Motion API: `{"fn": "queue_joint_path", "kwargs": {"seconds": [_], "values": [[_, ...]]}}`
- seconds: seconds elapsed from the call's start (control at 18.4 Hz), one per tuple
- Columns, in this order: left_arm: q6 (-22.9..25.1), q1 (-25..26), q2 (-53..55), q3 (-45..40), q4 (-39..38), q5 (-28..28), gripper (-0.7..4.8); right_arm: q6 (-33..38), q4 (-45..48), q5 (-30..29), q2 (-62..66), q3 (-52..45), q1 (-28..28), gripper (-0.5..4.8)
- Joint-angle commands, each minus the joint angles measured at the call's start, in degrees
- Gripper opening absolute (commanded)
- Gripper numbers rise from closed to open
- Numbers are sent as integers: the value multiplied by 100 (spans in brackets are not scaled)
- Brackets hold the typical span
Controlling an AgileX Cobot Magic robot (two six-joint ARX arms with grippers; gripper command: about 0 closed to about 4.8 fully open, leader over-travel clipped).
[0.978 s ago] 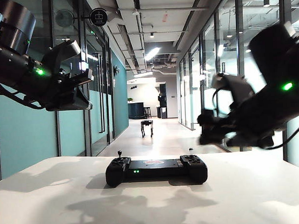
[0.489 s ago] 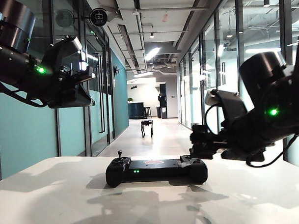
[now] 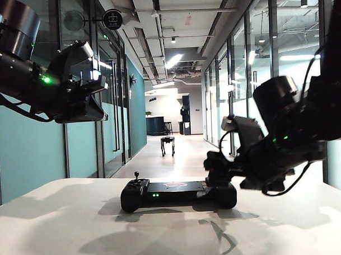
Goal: Push the left joystick on the remote control sitting on the white table backward to make the robot dog back up in a straight line until it returns close to you.
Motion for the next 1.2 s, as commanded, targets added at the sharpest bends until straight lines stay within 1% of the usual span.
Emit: {"fn": "queue_joint_path", "kwargs": {"seconds": [0.05,0.27,0.38,0.6,0.71,0.82,0.92,1.03,1.2], "values": [[22,-2,-20,22,81,28,-5,26,-59,-55,103,190,7,399],[22,-2,-20,22,92,28,-5,24,-219,-55,184,387,7,399],[22,-4,-20,22,105,31,-5,24,-448,-164,284,542,7,398],[22,-2,-20,22,111,31,-5,24,-446,-199,457,643,7,394],[22,-4,-20,22,111,31,-5,24,-450,-199,463,645,7,349],[22,-2,-20,22,111,31,-5,20,-450,-199,463,649,7,293],[22,-2,-20,22,109,31,-5,20,-448,-197,461,649,7,291],[22,-2,-20,22,109,31,-5,-26,-444,-197,463,647,7,259],[22,-2,-20,22,109,31,-5,-26,-437,-197,463,649,7,259]]}}
